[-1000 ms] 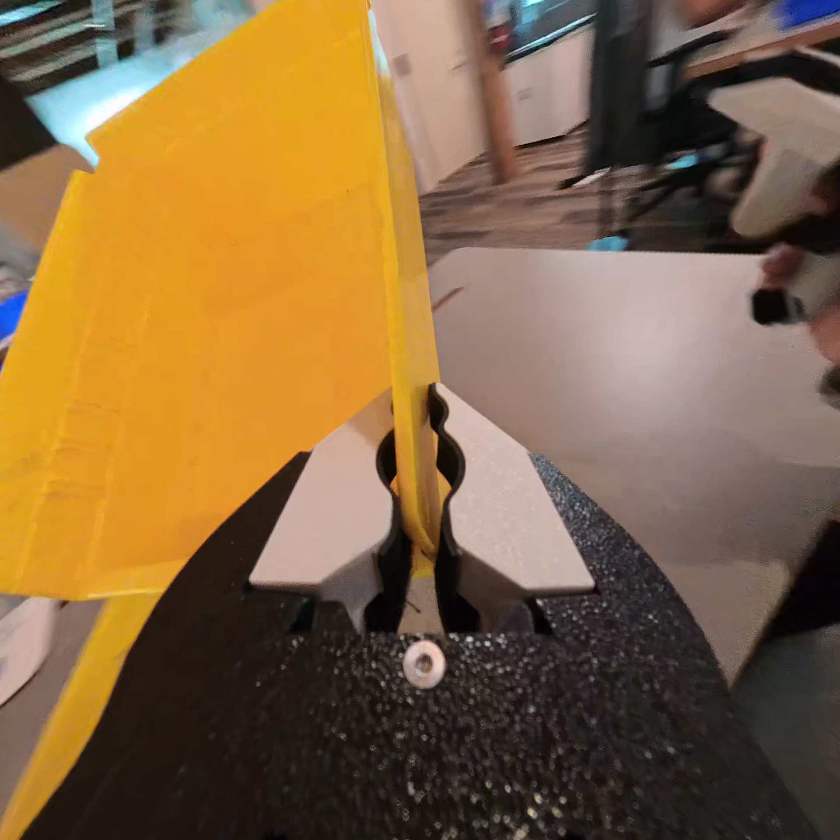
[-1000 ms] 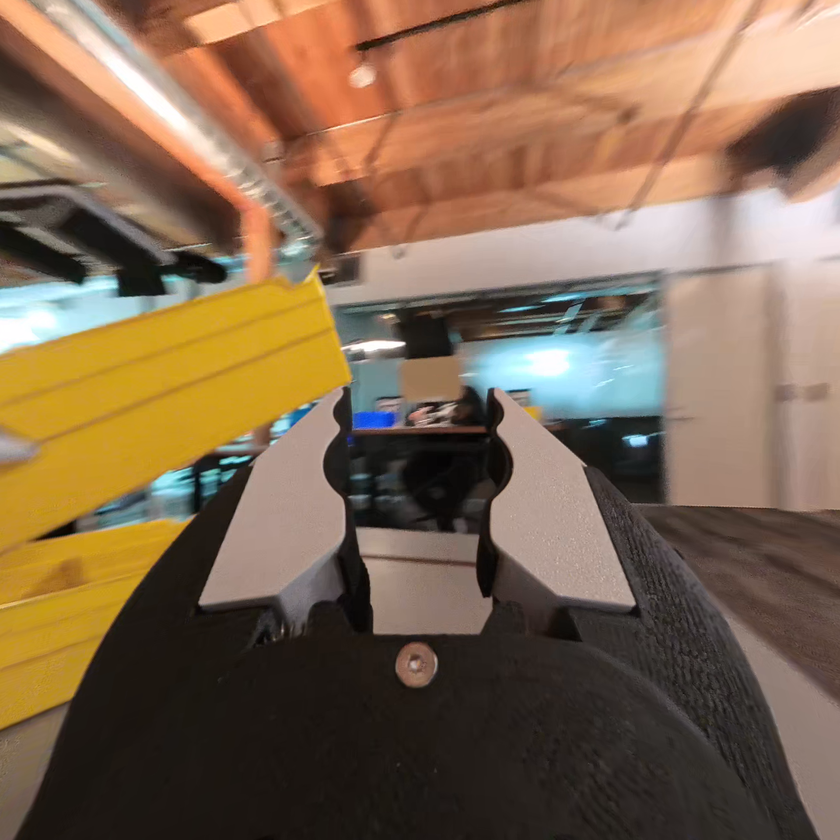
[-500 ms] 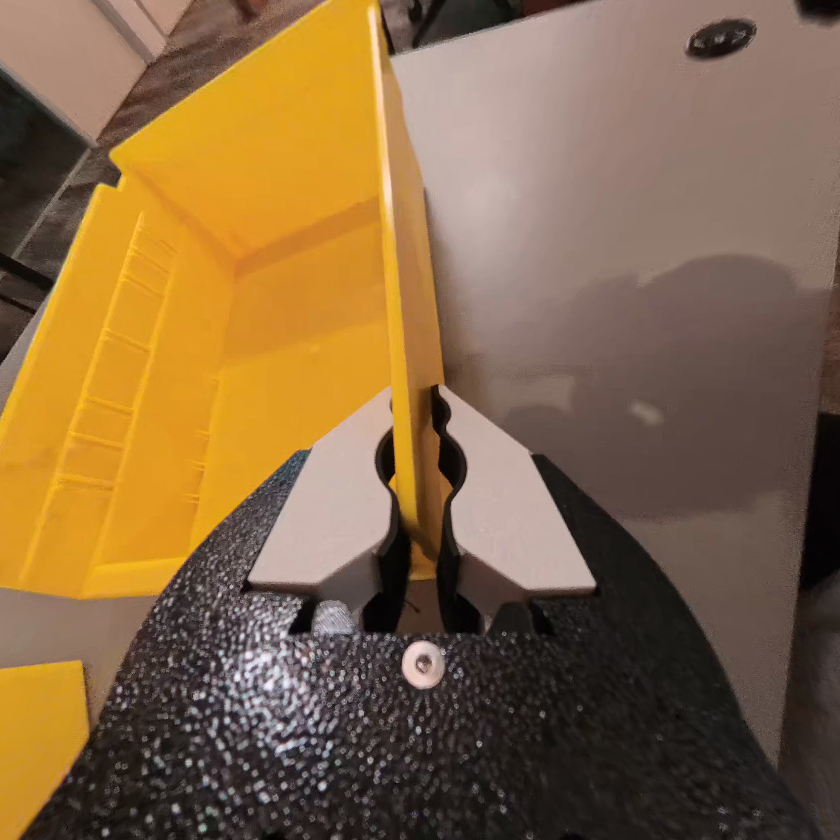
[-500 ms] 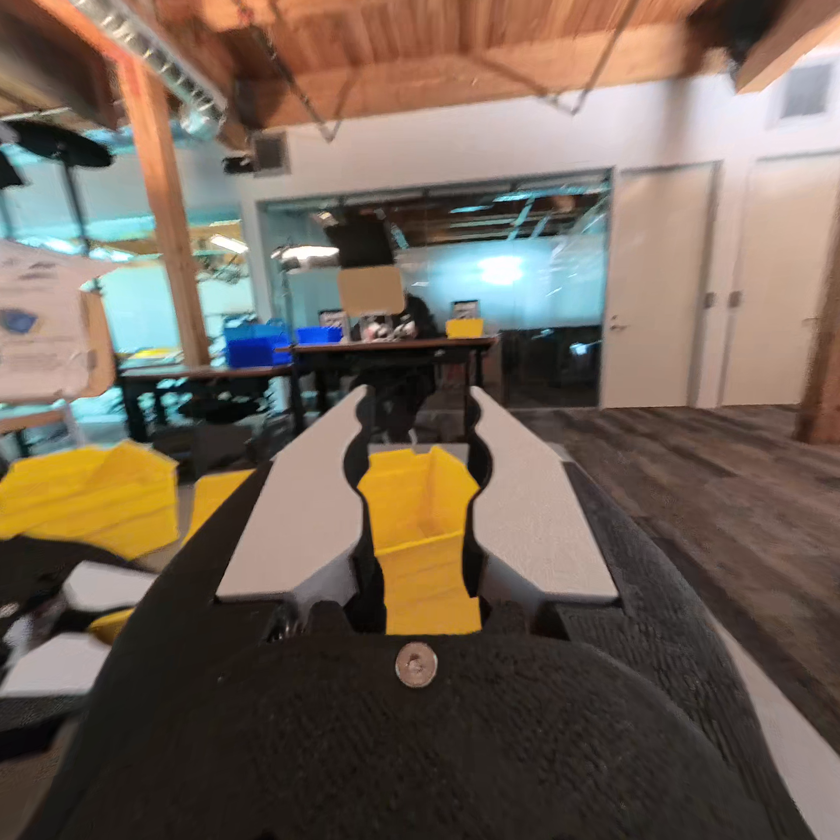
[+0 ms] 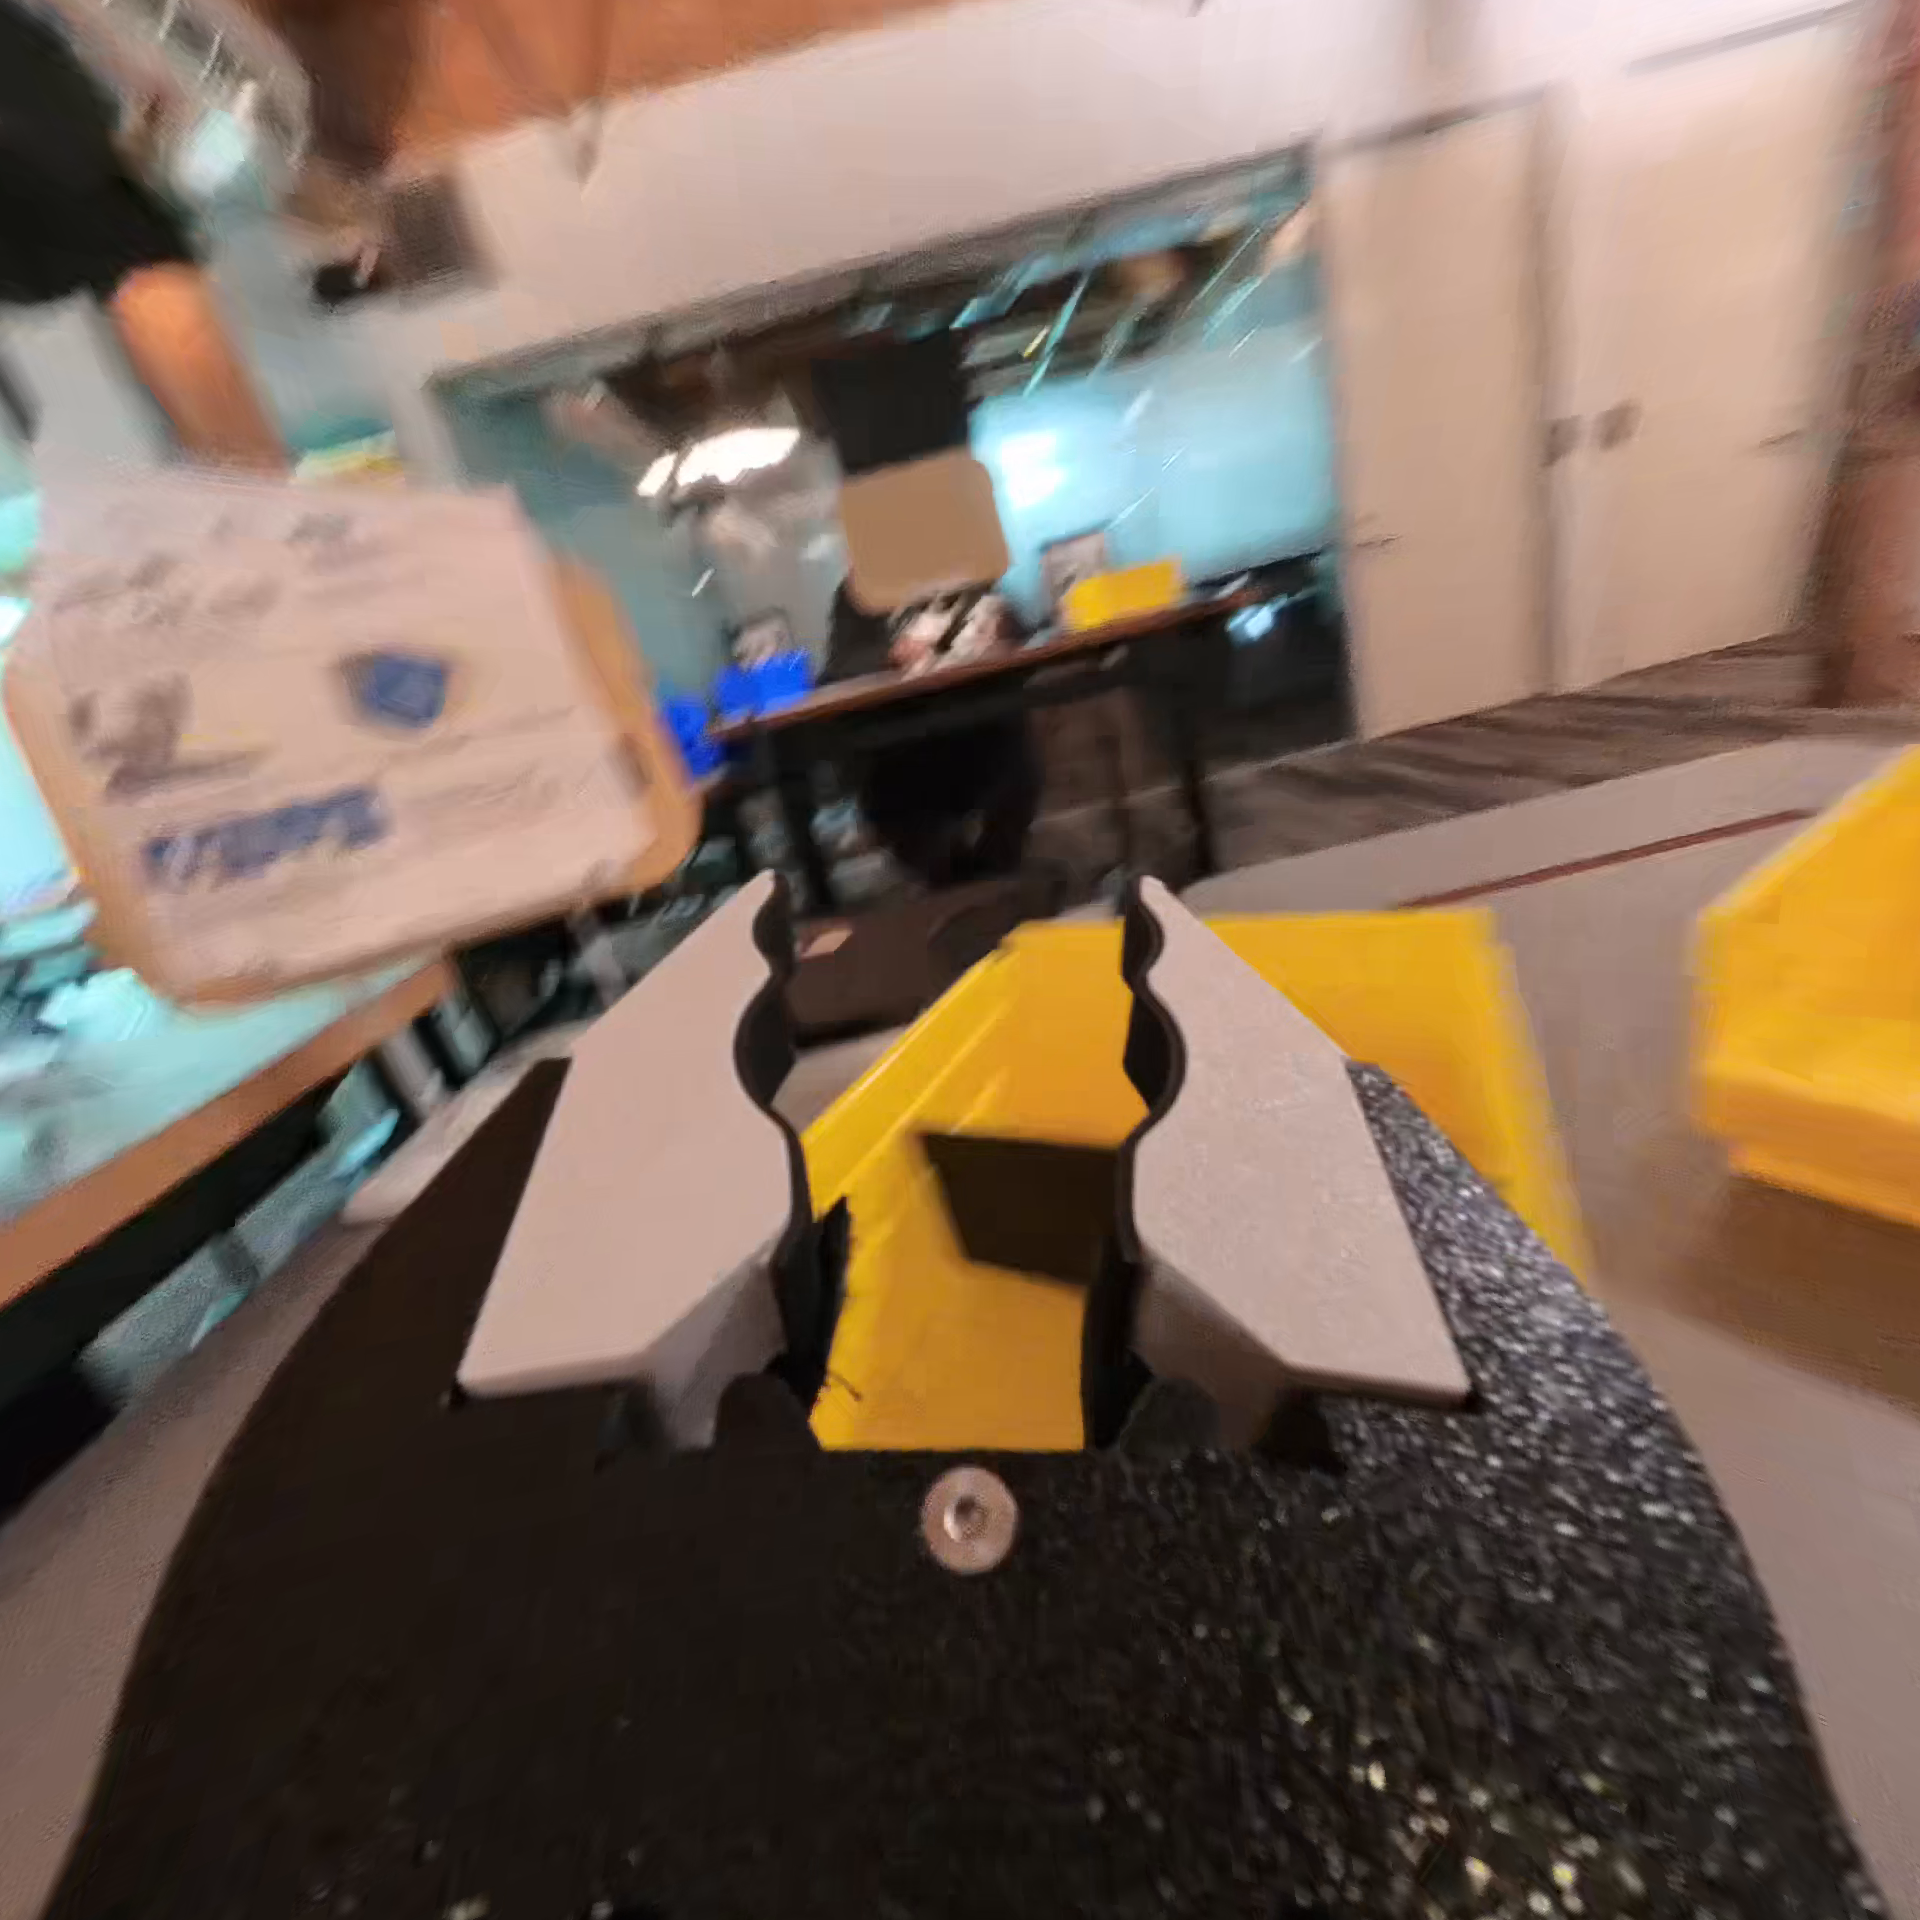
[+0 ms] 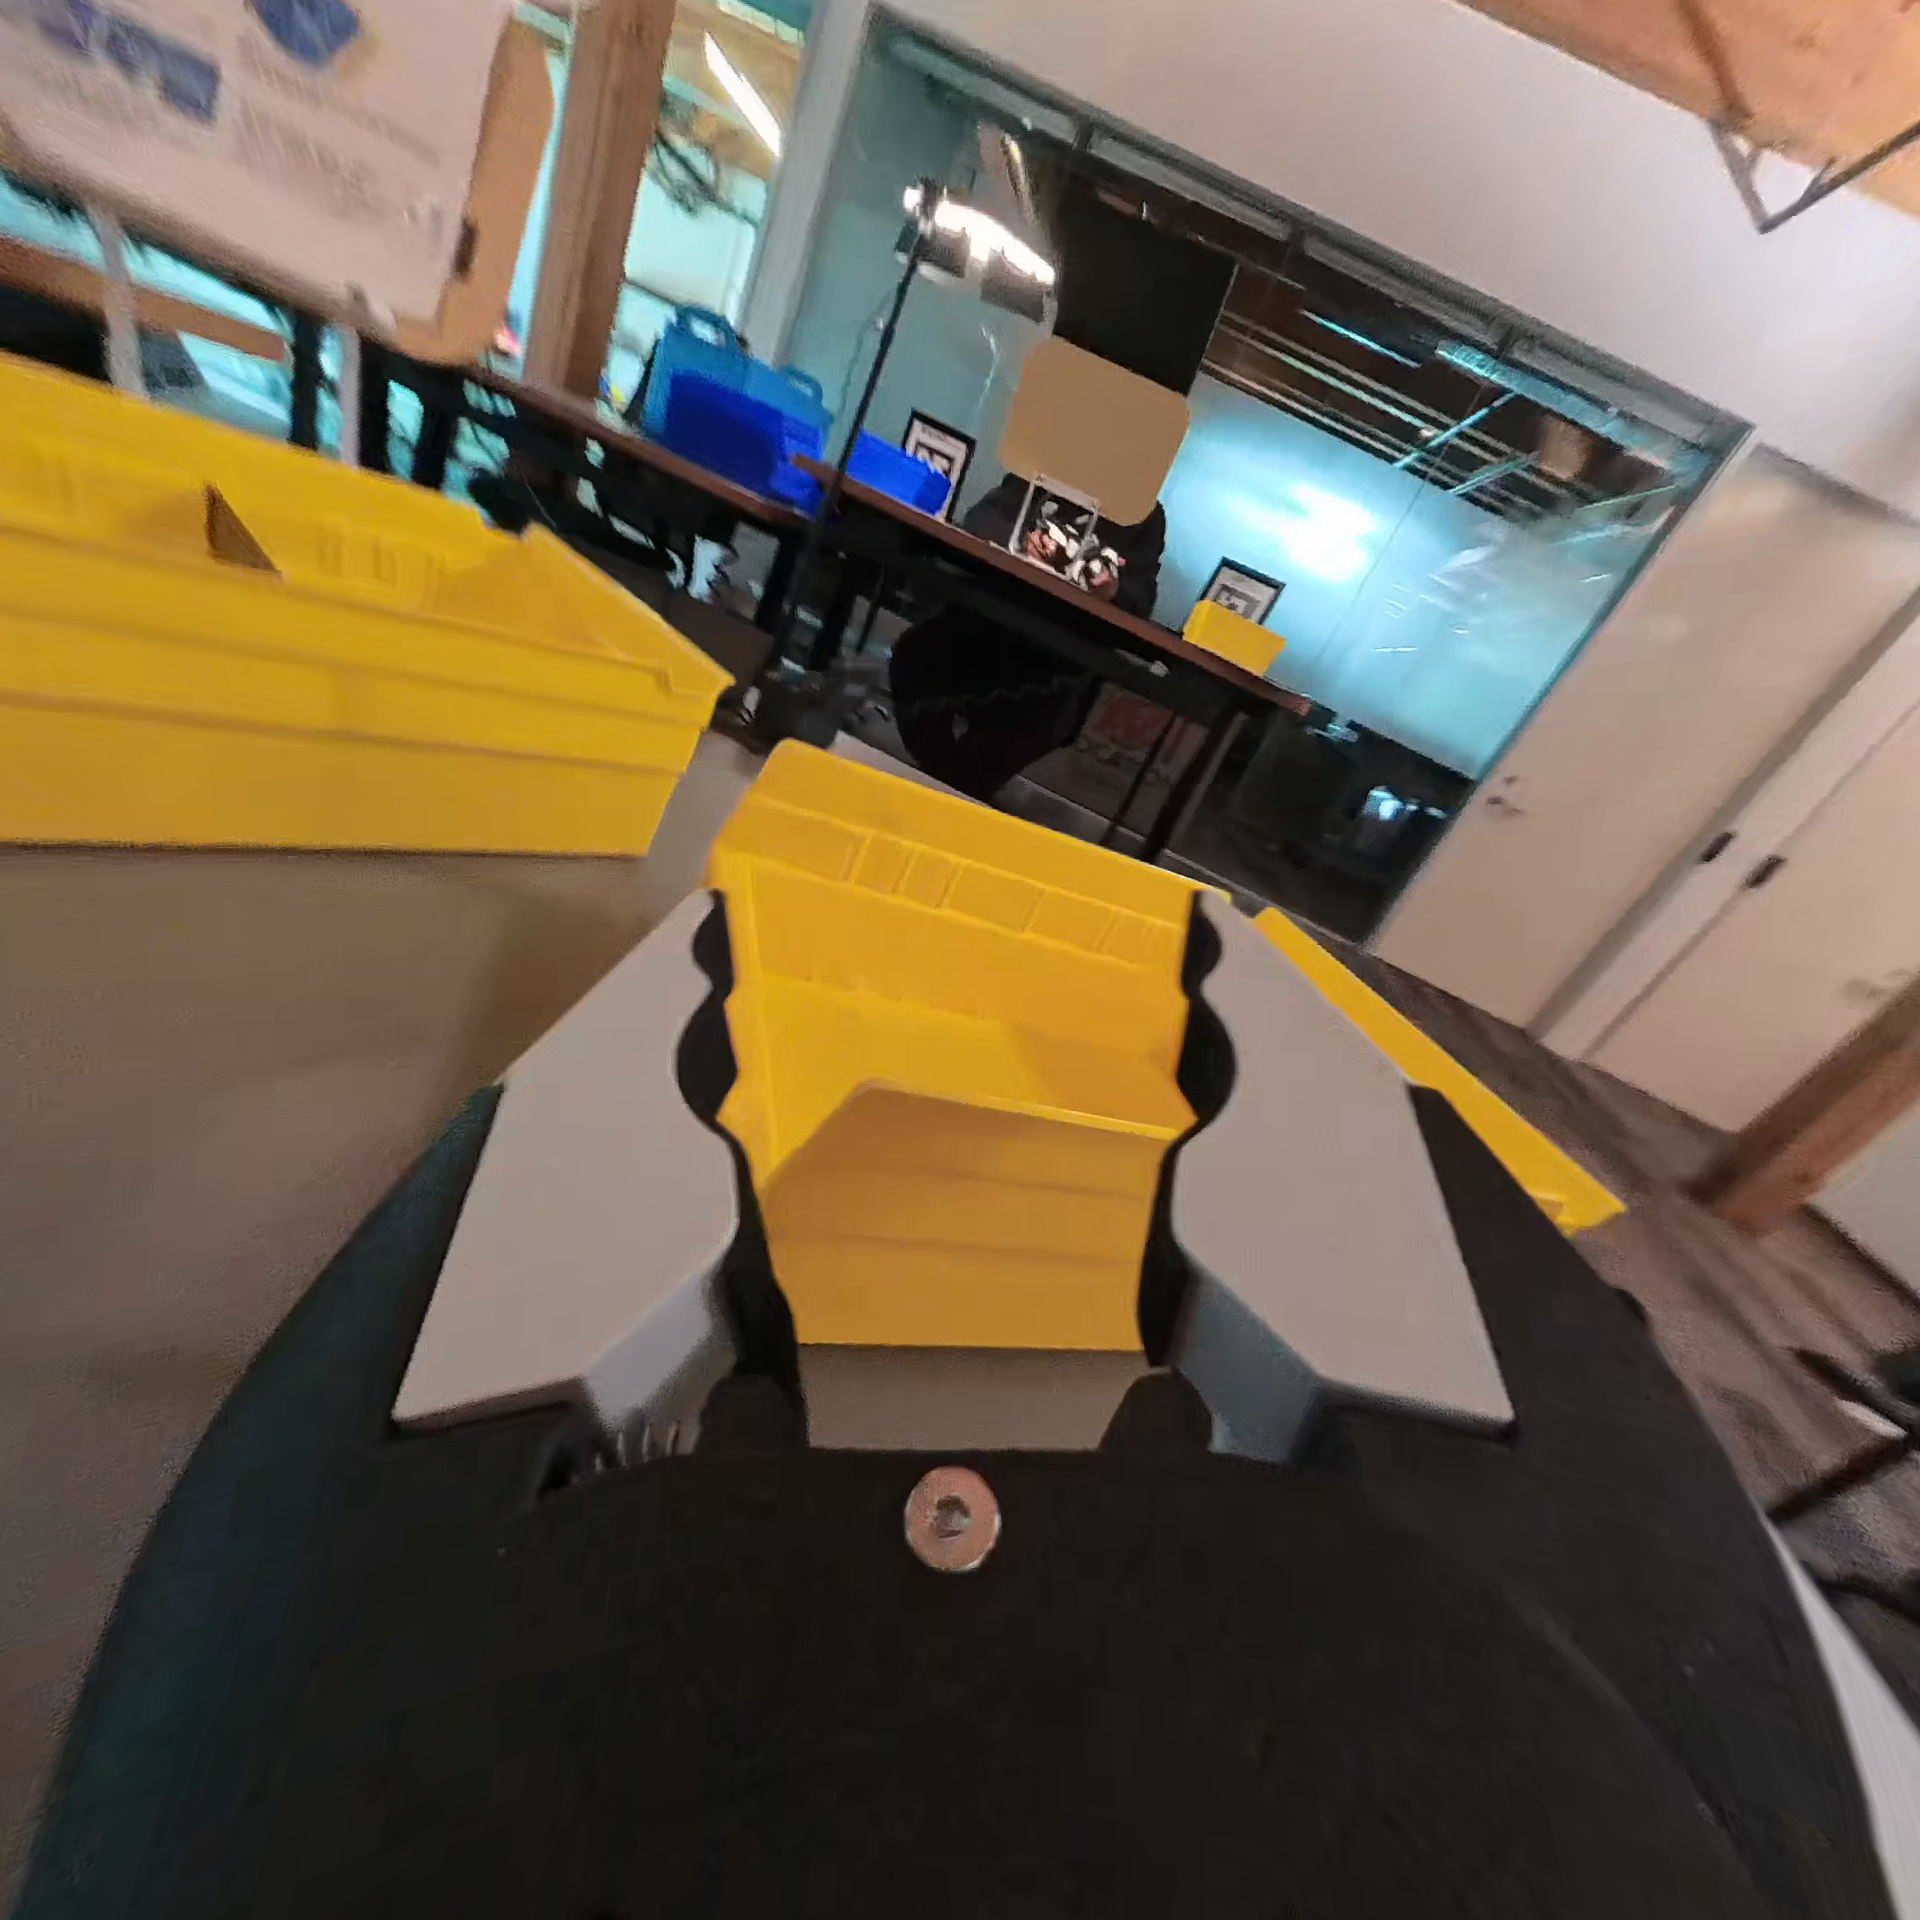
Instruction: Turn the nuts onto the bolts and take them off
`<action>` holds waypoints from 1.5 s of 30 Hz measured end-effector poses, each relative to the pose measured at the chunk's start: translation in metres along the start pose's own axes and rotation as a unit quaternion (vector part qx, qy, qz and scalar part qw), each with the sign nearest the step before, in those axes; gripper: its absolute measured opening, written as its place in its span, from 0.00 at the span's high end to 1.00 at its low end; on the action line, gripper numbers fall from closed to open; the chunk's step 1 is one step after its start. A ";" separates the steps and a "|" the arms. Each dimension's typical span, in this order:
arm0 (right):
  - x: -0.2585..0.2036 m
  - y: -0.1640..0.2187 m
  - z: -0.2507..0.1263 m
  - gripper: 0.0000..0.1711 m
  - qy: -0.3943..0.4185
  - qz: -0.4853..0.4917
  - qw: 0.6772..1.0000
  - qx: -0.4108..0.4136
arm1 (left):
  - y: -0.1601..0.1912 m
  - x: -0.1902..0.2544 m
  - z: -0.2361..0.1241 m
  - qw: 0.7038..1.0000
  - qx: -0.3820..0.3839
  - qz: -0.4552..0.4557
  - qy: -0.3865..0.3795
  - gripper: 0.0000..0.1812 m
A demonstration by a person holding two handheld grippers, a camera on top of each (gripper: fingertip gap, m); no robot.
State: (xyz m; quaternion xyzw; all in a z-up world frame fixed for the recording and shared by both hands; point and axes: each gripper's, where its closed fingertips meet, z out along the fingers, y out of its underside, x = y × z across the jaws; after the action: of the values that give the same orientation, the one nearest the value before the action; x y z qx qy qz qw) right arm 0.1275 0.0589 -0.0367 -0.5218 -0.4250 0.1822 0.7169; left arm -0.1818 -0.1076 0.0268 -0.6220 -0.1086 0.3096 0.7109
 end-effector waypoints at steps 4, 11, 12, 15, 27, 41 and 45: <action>0.002 0.024 0.018 0.35 0.050 -0.014 0.996 -0.075 | 0.087 -0.078 0.013 0.986 -0.158 -0.056 -0.020 0.46; 0.029 0.069 0.012 0.27 0.036 0.069 0.980 -0.182 | 0.150 -0.080 0.030 0.963 -0.264 -0.037 0.035 0.48; 0.035 0.074 0.005 0.27 0.033 0.089 0.977 -0.192 | 0.156 -0.076 0.032 0.960 -0.276 -0.031 0.044 0.50; 0.065 0.094 -0.017 0.33 0.043 0.122 0.965 -0.229 | 0.166 -0.060 0.036 0.950 -0.297 -0.047 0.080 0.58; 0.197 0.168 -0.055 0.97 0.081 0.141 0.929 -0.331 | 0.154 -0.066 -0.016 0.942 -0.303 -0.143 0.023 0.96; 0.239 0.188 -0.060 0.98 0.088 0.190 0.917 -0.341 | 0.173 -0.180 -0.062 0.946 -0.311 -0.089 0.035 0.99; 0.250 0.172 -0.063 0.94 0.114 0.165 0.934 -0.297 | 0.168 -0.186 -0.062 0.950 -0.291 -0.102 0.050 0.97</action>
State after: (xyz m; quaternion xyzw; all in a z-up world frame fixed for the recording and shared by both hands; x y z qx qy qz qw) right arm 0.3521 0.2650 -0.0929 -0.7910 -0.2831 0.1028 0.5325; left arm -0.3459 -0.2595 -0.1025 -0.8021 -0.2210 0.1595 0.5314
